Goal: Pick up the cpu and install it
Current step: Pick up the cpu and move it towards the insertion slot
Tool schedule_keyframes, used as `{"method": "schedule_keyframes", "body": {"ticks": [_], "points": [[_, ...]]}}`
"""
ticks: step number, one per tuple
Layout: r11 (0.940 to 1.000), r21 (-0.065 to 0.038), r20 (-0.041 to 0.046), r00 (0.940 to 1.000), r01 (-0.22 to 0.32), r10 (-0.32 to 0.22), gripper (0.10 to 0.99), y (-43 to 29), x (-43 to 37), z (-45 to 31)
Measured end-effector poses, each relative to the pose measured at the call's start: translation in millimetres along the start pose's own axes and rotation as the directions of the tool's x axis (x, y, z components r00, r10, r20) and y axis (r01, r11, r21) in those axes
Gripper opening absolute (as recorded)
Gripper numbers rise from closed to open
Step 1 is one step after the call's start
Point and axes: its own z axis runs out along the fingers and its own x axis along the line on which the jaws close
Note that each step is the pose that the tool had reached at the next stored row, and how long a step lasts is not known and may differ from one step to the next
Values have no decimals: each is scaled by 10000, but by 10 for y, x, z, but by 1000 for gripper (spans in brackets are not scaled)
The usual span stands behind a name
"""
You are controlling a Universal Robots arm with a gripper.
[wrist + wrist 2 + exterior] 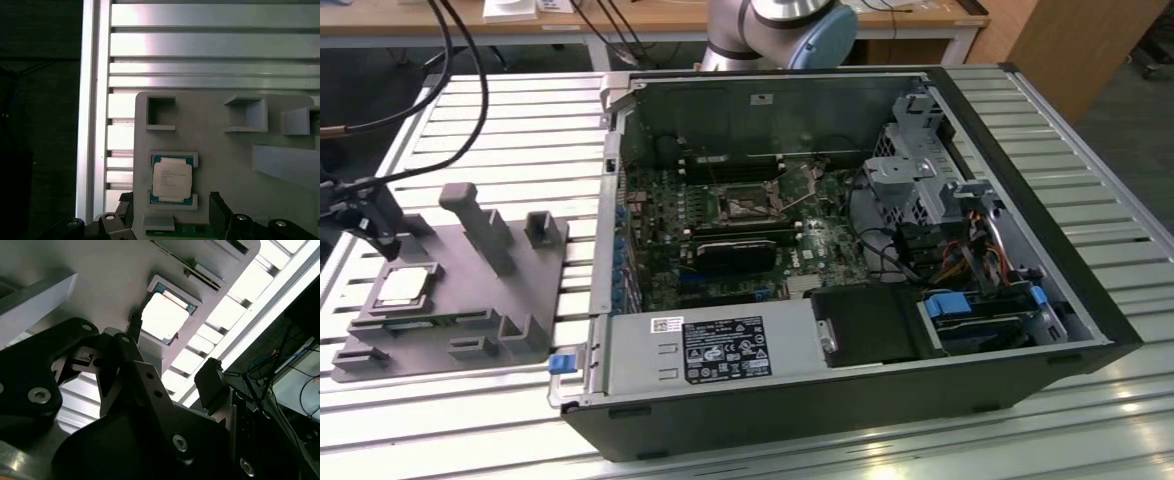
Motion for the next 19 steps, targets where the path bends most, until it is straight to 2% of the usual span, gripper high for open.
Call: {"method": "schedule_keyframes", "body": {"ticks": [19], "points": [[10000, 3, -2, 10000, 0, 0, 706, -13, -4, 215]]}}
